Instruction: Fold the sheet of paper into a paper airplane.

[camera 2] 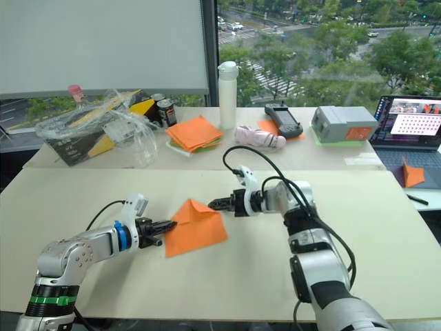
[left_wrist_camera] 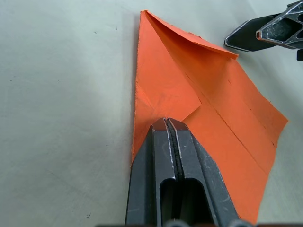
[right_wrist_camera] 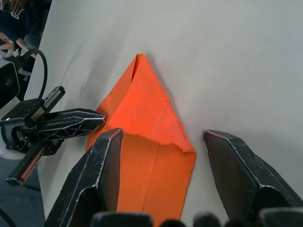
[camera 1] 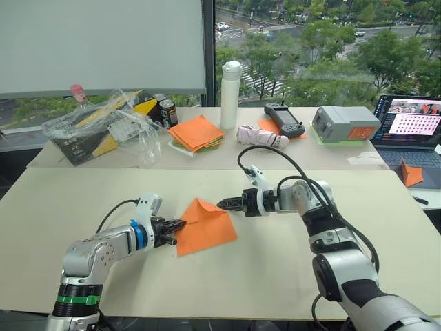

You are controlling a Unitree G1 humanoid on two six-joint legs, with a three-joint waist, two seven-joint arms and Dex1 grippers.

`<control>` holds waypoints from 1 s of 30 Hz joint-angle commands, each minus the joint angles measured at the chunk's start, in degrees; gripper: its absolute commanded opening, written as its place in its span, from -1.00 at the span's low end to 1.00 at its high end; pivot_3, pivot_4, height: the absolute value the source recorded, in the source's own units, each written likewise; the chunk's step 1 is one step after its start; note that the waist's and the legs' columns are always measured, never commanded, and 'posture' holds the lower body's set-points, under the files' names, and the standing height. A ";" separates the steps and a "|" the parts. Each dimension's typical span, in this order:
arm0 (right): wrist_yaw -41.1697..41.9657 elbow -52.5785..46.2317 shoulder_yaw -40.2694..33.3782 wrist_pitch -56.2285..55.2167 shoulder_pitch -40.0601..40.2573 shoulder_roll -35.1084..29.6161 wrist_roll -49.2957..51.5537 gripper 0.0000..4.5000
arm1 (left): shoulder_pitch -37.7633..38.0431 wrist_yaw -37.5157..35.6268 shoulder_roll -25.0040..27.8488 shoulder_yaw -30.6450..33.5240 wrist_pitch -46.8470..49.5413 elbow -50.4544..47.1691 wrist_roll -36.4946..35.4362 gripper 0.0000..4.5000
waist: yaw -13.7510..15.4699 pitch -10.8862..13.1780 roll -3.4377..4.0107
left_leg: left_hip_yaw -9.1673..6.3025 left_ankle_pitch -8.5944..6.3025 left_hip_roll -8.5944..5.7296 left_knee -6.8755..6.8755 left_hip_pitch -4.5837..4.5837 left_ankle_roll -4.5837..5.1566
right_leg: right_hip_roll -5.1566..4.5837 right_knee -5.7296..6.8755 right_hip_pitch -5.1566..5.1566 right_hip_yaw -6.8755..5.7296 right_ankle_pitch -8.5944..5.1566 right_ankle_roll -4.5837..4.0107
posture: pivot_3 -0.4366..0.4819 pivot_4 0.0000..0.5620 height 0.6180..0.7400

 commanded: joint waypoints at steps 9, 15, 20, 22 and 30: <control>-0.68 -6.59 0.04 6.33 2.84 0.85 3.13 0.33 | 1.19 0.88 0.10 -1.33 1.99 1.65 0.61 -1.00 | 0.01 0.00 0.00 | -0.01 0.00 0.00 0.00 0.00 0.00 | 0.00 0.00 0.00 0.00 0.00 0.00 | -0.05 -0.47 1.00; -2.39 -4.05 -1.36 5.39 1.92 2.15 2.90 0.33 | 1.36 0.95 0.08 -1.23 1.88 1.56 0.63 -1.00 | 0.01 0.00 0.00 | -0.01 0.00 0.00 0.00 0.00 0.01 | 0.00 0.01 0.00 0.00 0.00 0.00 | -0.05 -0.47 1.00; -3.19 -2.17 -2.53 4.68 0.82 2.80 2.69 0.33 | 1.86 1.07 0.04 -1.04 1.89 1.17 0.54 -1.00 | -0.04 0.00 0.00 | 0.00 0.00 0.00 0.00 0.02 0.01 | 0.00 0.02 0.00 0.00 0.00 0.00 | -0.05 -0.47 1.00; -3.41 -1.63 -2.98 4.56 0.45 3.00 2.77 0.33 | 2.01 1.12 0.02 -0.98 1.88 1.03 0.52 -1.00 | -0.05 0.00 0.00 | 0.00 0.00 0.00 0.00 0.02 0.01 | 0.00 0.02 0.00 0.00 0.00 0.00 | -0.05 -0.47 1.00; -4.36 -0.41 -5.18 4.21 -0.77 3.41 3.20 0.33 | 1.95 1.24 -0.14 -0.92 1.92 1.01 0.52 -1.00 | -0.03 0.00 0.00 | 0.00 0.00 0.00 0.00 0.01 0.01 | 0.00 0.02 0.00 0.00 0.00 0.00 | -0.05 -0.47 1.00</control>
